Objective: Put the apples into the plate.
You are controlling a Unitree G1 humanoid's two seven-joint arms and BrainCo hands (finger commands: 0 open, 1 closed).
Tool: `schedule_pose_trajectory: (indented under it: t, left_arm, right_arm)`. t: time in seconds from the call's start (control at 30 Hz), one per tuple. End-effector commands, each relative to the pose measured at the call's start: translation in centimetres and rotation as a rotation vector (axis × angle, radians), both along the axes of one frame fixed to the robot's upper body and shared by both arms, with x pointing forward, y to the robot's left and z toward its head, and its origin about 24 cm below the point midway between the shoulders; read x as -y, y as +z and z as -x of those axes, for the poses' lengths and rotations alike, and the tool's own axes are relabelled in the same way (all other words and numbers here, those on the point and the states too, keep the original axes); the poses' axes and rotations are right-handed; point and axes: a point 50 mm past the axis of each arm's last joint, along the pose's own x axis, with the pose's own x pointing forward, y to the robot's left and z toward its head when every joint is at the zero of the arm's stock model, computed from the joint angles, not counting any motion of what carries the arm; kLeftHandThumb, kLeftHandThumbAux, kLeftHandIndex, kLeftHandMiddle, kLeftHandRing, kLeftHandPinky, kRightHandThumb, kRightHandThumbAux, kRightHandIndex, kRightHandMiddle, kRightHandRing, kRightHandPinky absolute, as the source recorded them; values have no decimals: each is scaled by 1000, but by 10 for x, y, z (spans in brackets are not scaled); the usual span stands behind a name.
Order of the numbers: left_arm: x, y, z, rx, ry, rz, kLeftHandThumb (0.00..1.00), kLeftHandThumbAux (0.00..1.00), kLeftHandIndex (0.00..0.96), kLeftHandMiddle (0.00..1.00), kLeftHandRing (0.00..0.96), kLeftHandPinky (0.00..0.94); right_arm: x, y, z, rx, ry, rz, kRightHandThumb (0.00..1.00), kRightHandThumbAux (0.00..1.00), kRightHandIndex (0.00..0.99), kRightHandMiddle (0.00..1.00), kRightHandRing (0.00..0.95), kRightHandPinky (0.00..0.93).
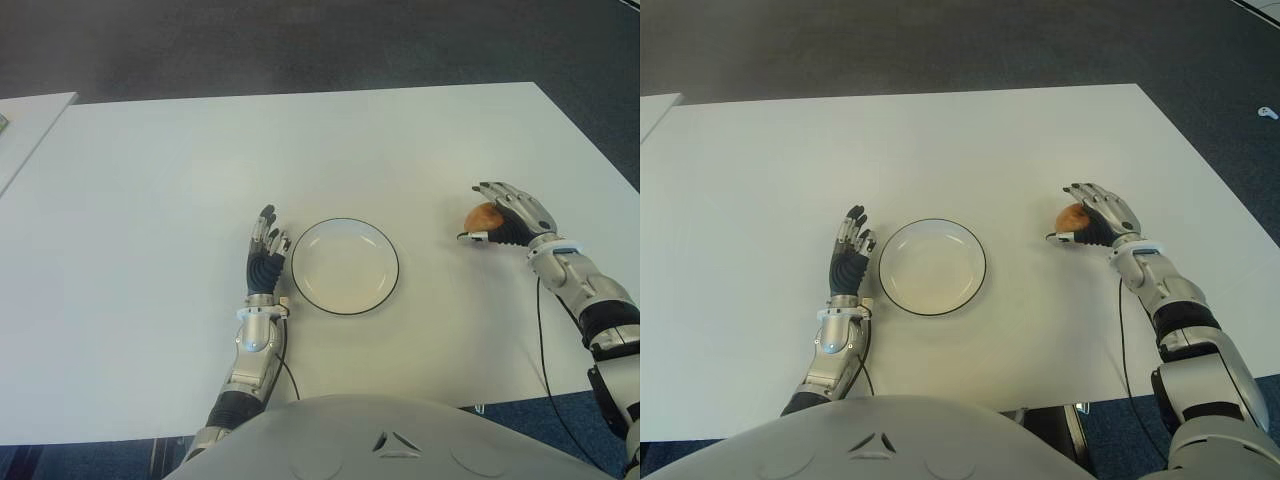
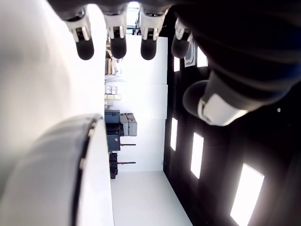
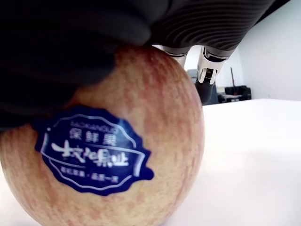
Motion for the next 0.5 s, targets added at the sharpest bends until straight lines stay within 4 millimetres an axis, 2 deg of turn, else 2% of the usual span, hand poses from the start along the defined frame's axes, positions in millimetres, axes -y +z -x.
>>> schedule_pose_trajectory:
  t: [0.03, 0.33, 0.5]
  left_arm:
    - [8, -40, 33, -238, 30, 56, 9, 585, 49, 69, 47, 20]
    - [9, -40, 33, -235, 35, 44, 9, 587, 47, 71, 48, 19]
    - [9, -39, 33, -226, 25, 50, 7, 590, 47, 69, 47, 20]
  right_arm:
    - [-10, -15, 2, -50, 14, -26, 249, 385, 0, 0, 0, 39]
    - [-13, -26, 0, -53, -33, -38, 247, 371, 0, 0, 0, 72]
    - [-11, -30, 1, -61, -66, -35, 257, 401, 0, 0, 2, 72]
